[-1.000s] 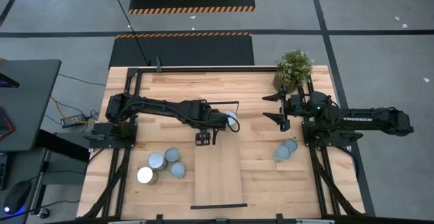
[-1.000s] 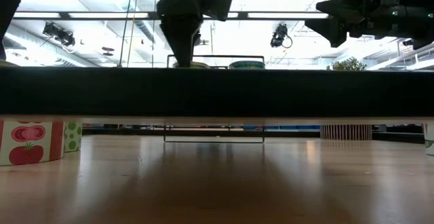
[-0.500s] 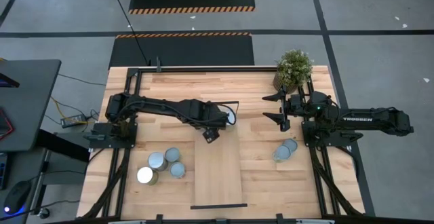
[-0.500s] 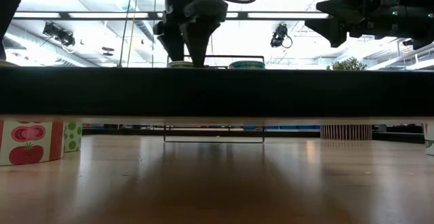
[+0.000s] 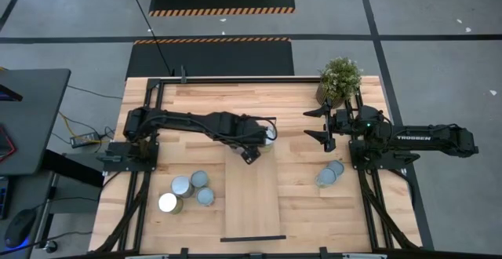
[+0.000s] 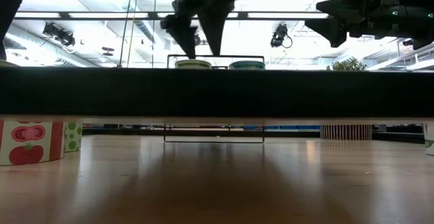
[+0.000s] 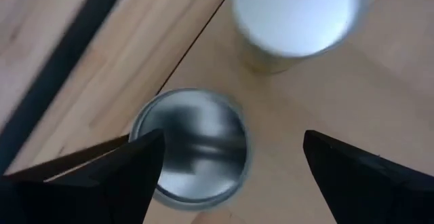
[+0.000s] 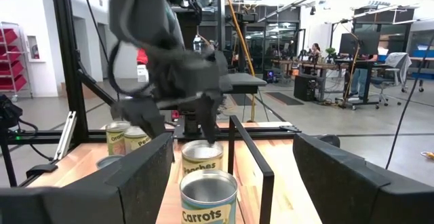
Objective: Pick and place cans onto a shelf
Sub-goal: Adjust the large canned carrots on the shelf
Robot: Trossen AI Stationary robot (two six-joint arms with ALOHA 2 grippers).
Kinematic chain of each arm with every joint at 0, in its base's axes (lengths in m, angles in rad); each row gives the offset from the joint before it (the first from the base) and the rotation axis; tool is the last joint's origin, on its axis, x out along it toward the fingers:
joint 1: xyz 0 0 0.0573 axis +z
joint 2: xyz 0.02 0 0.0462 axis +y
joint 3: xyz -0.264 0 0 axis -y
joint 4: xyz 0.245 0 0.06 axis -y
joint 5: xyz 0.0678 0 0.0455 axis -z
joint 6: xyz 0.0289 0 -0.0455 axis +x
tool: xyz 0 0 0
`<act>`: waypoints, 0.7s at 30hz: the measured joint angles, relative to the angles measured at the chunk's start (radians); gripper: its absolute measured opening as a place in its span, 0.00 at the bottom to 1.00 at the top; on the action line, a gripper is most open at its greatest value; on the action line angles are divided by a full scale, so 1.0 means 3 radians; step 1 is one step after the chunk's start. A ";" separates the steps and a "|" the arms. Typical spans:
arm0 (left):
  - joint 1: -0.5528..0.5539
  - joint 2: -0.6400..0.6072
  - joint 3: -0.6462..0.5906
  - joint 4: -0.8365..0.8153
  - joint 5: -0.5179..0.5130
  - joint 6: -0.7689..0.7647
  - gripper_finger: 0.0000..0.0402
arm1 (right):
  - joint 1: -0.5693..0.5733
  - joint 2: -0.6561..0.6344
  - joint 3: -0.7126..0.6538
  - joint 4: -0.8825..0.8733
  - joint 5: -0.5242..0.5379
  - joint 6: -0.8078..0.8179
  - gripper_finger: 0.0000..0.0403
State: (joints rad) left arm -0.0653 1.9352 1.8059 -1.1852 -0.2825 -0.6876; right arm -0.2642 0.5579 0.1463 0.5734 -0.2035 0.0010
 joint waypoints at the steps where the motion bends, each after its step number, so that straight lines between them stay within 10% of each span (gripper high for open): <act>1: -0.0004 -0.0002 0.0040 -0.0033 -0.0017 0.0047 0.89 | 0.0000 0.0001 0.0000 -0.0001 0.0000 0.0000 0.78; 21: -0.0337 -0.0006 0.0111 -0.0452 -0.0117 0.1023 0.89 | 0.0001 0.0233 -0.0001 -0.0171 0.0001 -0.0074 0.78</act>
State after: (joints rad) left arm -0.1663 1.9335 1.8393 -1.3209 -0.3176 -0.3807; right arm -0.2639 0.6277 0.1459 0.5220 -0.2031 -0.0213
